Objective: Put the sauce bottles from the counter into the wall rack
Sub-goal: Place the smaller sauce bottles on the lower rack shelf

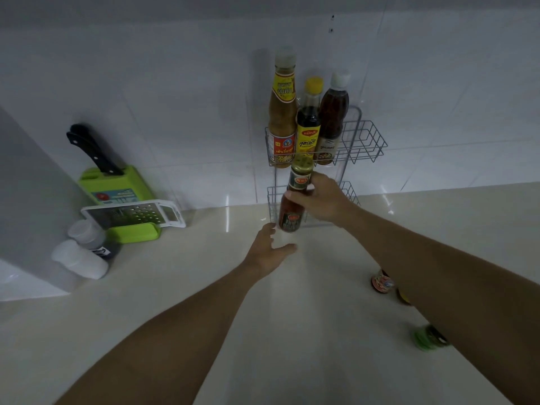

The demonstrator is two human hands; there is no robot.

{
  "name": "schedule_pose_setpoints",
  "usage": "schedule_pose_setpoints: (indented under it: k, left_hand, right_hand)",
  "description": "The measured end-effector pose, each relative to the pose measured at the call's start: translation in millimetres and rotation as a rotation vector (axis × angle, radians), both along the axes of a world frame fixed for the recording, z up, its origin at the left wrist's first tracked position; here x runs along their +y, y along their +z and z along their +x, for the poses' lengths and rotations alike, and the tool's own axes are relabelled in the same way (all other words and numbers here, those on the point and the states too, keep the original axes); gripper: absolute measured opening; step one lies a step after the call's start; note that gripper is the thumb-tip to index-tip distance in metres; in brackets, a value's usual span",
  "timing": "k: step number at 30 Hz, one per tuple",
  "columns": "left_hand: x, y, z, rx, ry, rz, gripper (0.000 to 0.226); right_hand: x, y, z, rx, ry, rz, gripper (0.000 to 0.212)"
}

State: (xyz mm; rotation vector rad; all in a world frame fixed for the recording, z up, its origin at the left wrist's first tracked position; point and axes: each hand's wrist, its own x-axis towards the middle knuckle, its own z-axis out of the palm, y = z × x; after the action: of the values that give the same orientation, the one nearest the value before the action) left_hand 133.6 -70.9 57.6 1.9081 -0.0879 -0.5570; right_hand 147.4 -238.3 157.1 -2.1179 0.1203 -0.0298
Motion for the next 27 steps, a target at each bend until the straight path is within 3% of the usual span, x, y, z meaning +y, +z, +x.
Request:
schedule_pose_setpoints:
  k: [4, 8, 15, 21, 27]
  left_hand:
    - [5, -6, 16, 0.069, -0.017, 0.110, 0.087]
    - [4, -5, 30, 0.077, -0.047, 0.172, 0.091]
    - [-5, 1, 51, 0.124, -0.062, 0.229, 0.095]
    - [-19, 4, 63, 0.190, -0.079, 0.256, 0.088]
    - [-21, 4, 62, 0.209, -0.123, 0.273, 0.096]
  right_hand:
    - [3, -2, 23, -0.172, 0.027, -0.105, 0.041]
    - [5, -17, 29, -0.211, 0.082, -0.114, 0.031]
    - [11, -54, 41, -0.169, 0.004, -0.066, 0.021]
    - [14, -71, 60, -0.036, -0.038, -0.058, 0.041]
    - [11, -76, 84, 0.105, -0.027, -0.110, 0.045]
